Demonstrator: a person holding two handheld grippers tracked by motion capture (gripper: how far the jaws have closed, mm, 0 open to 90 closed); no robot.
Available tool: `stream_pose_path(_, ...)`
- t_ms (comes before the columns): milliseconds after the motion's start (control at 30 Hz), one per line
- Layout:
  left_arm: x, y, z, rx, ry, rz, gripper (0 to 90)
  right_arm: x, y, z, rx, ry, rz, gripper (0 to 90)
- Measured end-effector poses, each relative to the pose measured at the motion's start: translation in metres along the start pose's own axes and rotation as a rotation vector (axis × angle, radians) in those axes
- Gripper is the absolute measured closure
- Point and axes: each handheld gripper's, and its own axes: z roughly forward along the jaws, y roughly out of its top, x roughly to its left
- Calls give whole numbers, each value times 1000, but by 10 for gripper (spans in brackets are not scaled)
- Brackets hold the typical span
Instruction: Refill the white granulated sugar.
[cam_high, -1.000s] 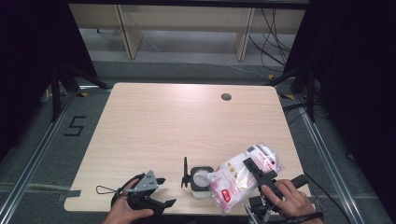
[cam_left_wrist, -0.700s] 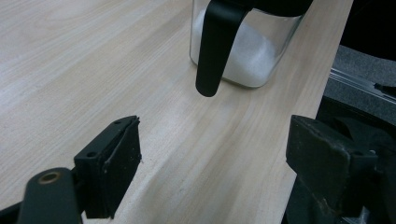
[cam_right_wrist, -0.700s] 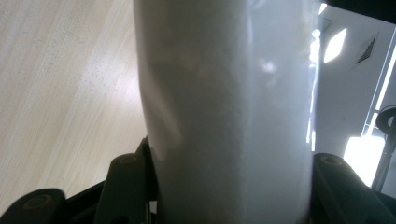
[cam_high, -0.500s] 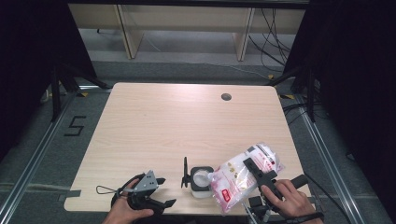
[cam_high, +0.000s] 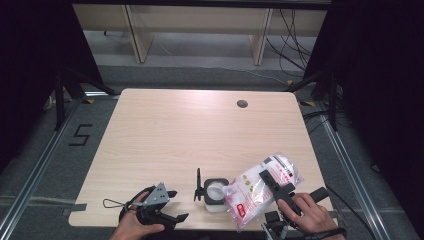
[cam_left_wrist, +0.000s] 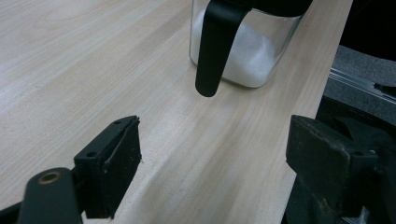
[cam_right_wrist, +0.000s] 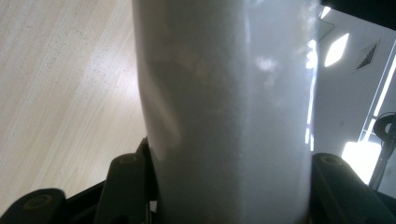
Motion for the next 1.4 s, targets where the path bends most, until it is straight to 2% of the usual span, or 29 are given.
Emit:
stream_pose_path(67,0,0,-1,8,3,10,175,1,0,0,7,5,8,517)
stream_pose_path(167,0,0,0,-1,0,-1,175,-1,-1,-1,9,16,0,517)
stream_pose_path(233,0,0,0,6,3,7,175,0,-1,-2,19,18,14,518)
stream_pose_path(267,1,0,-1,12,4,15,175,-2,-1,-1,5,13,-10,517)
stream_pose_path(300,0,0,0,-2,0,-2,175,0,-1,-1,7,17,7,517)
stream_pose_path(333,0,0,0,-2,3,0,175,-1,-1,0,-2,0,-5,517)
stream_pose_path(367,0,0,1,-7,1,-1,175,0,-1,-1,11,15,10,517)
stream_pose_path(400,1,0,-1,13,5,16,175,-1,-1,0,2,8,-14,517)
stream_pose_path(433,1,0,-1,15,4,17,175,-1,0,0,4,12,-12,518)
stream_pose_path(467,0,0,0,-2,-1,-2,175,-1,0,-1,7,19,-4,517)
stream_pose_path(600,-1,0,0,-8,-1,-7,175,1,0,-1,8,6,4,518)
stream_pose_path(767,1,0,-1,15,5,18,175,0,0,-1,13,8,6,518)
stream_pose_path(800,0,0,0,-1,0,-1,175,0,-1,-1,8,8,2,518)
stream_pose_path(867,0,-1,1,-11,1,-1,175,0,-1,0,11,8,-2,518)
stream_pose_path(900,1,0,-1,13,5,15,175,1,0,-1,20,15,2,518)
stream_pose_path(933,1,0,-1,14,4,17,175,-1,0,0,9,12,-18,518)
stream_pose_path(967,0,0,0,-2,0,-1,175,0,-1,0,7,-3,-14,518)
stream_pose_path(1000,0,0,0,0,2,-2,175,0,-1,0,2,6,-10,518)
stream_pose_path(1067,0,0,0,7,4,9,175,0,-1,0,6,5,-11,518)
stream_pose_path(1367,0,0,1,-8,1,-1,175,-1,-1,0,5,5,-14,518)
stream_pose_path(1400,0,0,0,-2,4,0,175,-2,0,-1,15,16,-20,518)
